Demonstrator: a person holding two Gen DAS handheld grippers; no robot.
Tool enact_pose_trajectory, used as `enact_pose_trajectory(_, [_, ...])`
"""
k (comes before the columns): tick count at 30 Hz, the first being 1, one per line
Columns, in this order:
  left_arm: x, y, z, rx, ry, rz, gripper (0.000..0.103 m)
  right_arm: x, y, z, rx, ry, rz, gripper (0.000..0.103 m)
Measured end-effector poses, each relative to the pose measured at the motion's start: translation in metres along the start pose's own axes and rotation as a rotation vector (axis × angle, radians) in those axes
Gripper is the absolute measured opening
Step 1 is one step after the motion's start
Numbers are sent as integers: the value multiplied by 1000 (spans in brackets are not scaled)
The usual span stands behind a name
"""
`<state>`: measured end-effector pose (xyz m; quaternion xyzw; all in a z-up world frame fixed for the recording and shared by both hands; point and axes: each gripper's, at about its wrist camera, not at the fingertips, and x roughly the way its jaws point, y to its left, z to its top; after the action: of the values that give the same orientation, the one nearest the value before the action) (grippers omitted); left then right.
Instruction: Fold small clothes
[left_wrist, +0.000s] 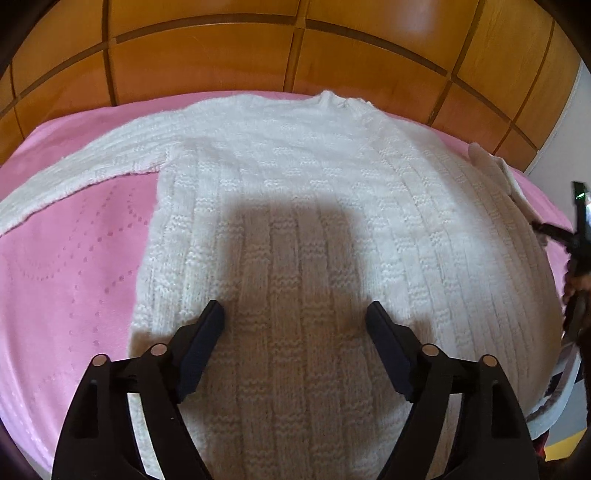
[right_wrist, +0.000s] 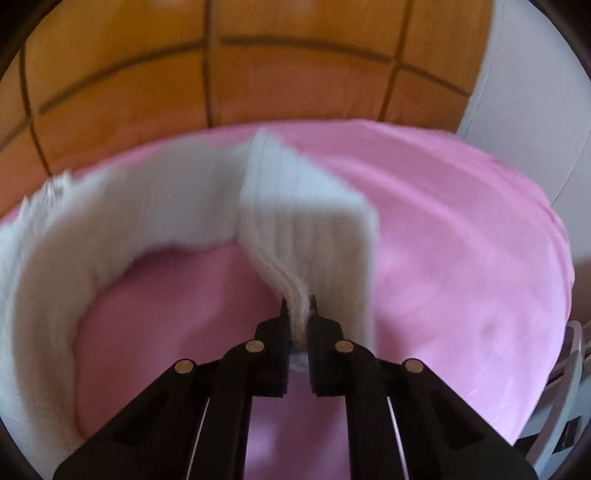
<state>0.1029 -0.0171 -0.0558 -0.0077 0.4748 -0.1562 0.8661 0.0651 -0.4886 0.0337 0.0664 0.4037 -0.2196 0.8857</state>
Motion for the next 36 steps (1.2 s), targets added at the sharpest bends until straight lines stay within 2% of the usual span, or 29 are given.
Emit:
enact_pose_trajectory(4, [4, -5, 2, -9, 3, 12, 85, -36, -42, 34, 65, -134, -65, 6])
enact_pose_trajectory(7, [6, -7, 4, -14, 6, 26, 86, -43, -77, 60, 87, -195, -185, 6])
enact_pose_trajectory(8, [7, -7, 4, -14, 7, 28, 86, -38, -87, 68, 85, -199, -233, 6])
enact_pose_trajectory(11, [7, -7, 5, -14, 12, 31, 86, -12, -123, 92, 36, -198, -458, 6])
enact_pose_trajectory(15, [10, -8, 8, -17, 18, 41, 86, 22, -162, 96, -3, -136, -653, 6])
enact_pose_trajectory(19, [11, -9, 9, -19, 24, 53, 86, 49, -183, 86, 26, -69, -705, 6])
enact_pose_trajectory(21, [11, -9, 11, -20, 28, 54, 86, 51, -184, 81, 85, -59, -632, 7])
enact_pose_trajectory(23, [8, -8, 12, -21, 29, 49, 86, 44, -173, 76, 124, -72, -549, 17])
enact_pose_trajectory(25, [0, -4, 13, -25, 19, 46, 86, 30, -161, 68, 144, -102, -465, 51])
enact_pose_trajectory(26, [-4, -1, 12, -33, 10, 52, 86, 23, -154, 62, 157, -102, -393, 53])
enact_pose_trajectory(28, [-17, 11, 11, -62, -11, 53, 86, 9, -139, 47, 196, -53, -137, 54])
enact_pose_trajectory(29, [-24, 18, 10, -81, -26, 60, 86, 3, -127, 34, 222, -3, 23, 55])
enact_pose_trajectory(33, [-47, 48, 1, -139, -48, 90, 86, -18, -84, -23, 240, 199, 479, 57])
enact_pose_trajectory(35, [-56, 65, -10, -164, -38, 80, 86, -30, -60, -55, 202, 277, 599, 57])
enact_pose_trajectory(36, [-60, 76, -16, -179, -17, 49, 86, -38, -46, -75, 180, 333, 660, 57])
